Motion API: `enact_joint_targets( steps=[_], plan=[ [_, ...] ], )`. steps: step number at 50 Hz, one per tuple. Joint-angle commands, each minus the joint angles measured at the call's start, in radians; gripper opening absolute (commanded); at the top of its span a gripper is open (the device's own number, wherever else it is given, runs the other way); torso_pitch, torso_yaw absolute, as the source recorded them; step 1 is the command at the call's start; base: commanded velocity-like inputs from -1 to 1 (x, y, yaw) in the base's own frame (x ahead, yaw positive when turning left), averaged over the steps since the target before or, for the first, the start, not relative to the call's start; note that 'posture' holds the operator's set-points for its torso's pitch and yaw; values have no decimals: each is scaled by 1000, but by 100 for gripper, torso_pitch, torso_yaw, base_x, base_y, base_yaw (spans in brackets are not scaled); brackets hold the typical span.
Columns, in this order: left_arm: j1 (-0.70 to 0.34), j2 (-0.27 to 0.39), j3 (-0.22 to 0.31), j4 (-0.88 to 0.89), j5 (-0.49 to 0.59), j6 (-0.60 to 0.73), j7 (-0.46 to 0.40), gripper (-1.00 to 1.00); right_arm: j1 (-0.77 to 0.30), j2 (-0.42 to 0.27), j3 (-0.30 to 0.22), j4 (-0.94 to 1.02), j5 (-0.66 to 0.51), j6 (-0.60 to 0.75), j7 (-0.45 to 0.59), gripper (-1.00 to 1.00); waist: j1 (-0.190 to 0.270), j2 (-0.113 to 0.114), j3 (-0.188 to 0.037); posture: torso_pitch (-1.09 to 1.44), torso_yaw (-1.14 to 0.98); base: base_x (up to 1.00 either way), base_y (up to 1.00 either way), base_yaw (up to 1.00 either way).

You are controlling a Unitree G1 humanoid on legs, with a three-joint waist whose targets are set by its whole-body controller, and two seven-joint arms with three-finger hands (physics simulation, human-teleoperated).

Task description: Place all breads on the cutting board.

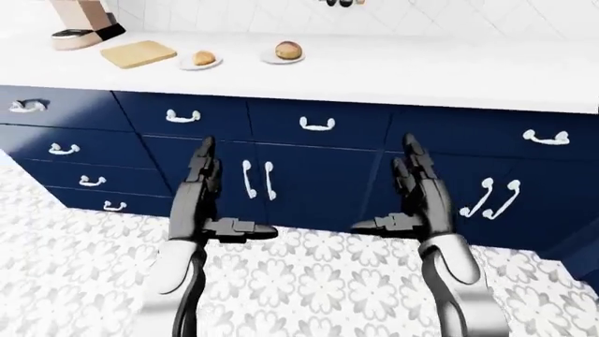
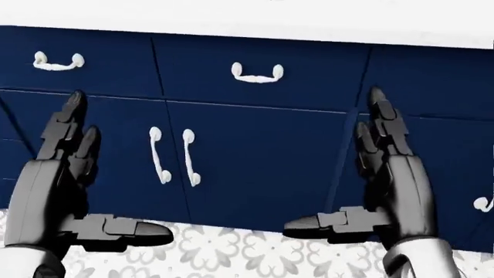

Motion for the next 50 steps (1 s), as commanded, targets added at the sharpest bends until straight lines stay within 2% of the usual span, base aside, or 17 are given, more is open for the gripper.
enact_joint_targets(
  steps=[1, 3, 5, 7, 13, 20, 22, 24, 25, 27, 29, 30, 39, 40, 41, 43, 50],
  plan=[
    [-31, 3, -9, -61, 3, 17, 2, 100, -25, -5, 3, -46, 0, -18, 3, 100, -2, 22, -20, 0, 0, 0, 0, 100],
    [-46, 8, -6, -83, 7, 45, -1, 100, -29, -6, 9, -59, -13, -13, -1, 100, -18, 5, -3, 0, 0, 0, 2, 46],
    [-70, 13, 12, -109, -1, 85, 0, 100, -28, -12, 27, -87, -45, -8, 11, 100, -9, -9, -21, 0, 0, 4, 11, 0],
    [-83, 17, 21, -119, -10, 103, 3, 100, -35, -7, 28, -106, -55, 9, 14, 100, -11, -99, 19, 0, 0, 21, 58, 0],
    [-71, 29, 25, -145, -9, 97, -6, 100, -44, 0, 34, -120, -74, 26, 15, 100, -54, -71, 6, 0, 0, 27, 62, 0],
    [-74, 30, 33, -158, -9, 109, -8, 100, -44, 8, 44, -120, -81, 19, 12, 100, -81, 5, 2, 0, 0, 32, 62, 0],
    [-74, 31, 29, -165, -6, 115, -9, 100, -48, 9, 44, -120, -79, 20, 12, 100, -83, 44, -8, 0, 0, 32, 62, 0],
    [-75, 29, 27, -155, -4, 107, -9, 100, -47, 10, 46, -115, -79, 16, 11, 100, -72, 132, -28, 0, 0, 32, 62, 0],
    [-75, 28, 24, -153, 1, 104, -7, 100, -49, 13, 43, -117, -79, 27, 2, 100, -62, 62, -3, 0, 0, 32, 62, 0],
    [-86, 27, 16, -161, 7, 121, -3, 100, -52, 12, 44, -103, -81, 21, -3, 100, -53, 67, -1, 0, 0, 32, 62, 0],
    [-89, 24, 10, -167, 9, 128, -3, 100, -48, 15, 43, -104, -70, 15, -1, 100, -14, 28, -13, 0, 0, 20, 32, 50],
    [-87, 24, 10, -160, 9, 119, -5, 100, -45, 14, 44, -104, -70, 11, -3, 100, -32, 49, -27, 0, 0, 8, 0, 100],
    [-130, 24, 2, -190, 11, 183, 0, 100, -52, 5, 1, -122, -21, 32, -42, 100, -29, -12, -7, 0, 0, 3, 2, 33],
    [-137, 24, 3, -203, 8, 198, 1, 100, -55, 3, -5, -133, -11, 39, -44, 100, -26, -4, -27, 0, 0, 50, 0, 0],
    [-143, 26, 5, -210, 6, 209, 2, 100, -56, 0, -2, -143, -13, 44, -47, 100, -29, 1, 19, 0, 0, 58, 0, 0],
    [-151, 29, 6, -212, 4, 216, 3, 100, -58, -4, -1, -148, -9, 49, -45, 100, -41, 27, 48, 0, 0, 65, 0, 0],
    [-199, 41, 15, -247, -21, 278, 22, 100, -97, -17, -1, -211, -24, 128, -55, 100, -69, 76, 34, 0, 0, 67, 0, 0]
  ],
)
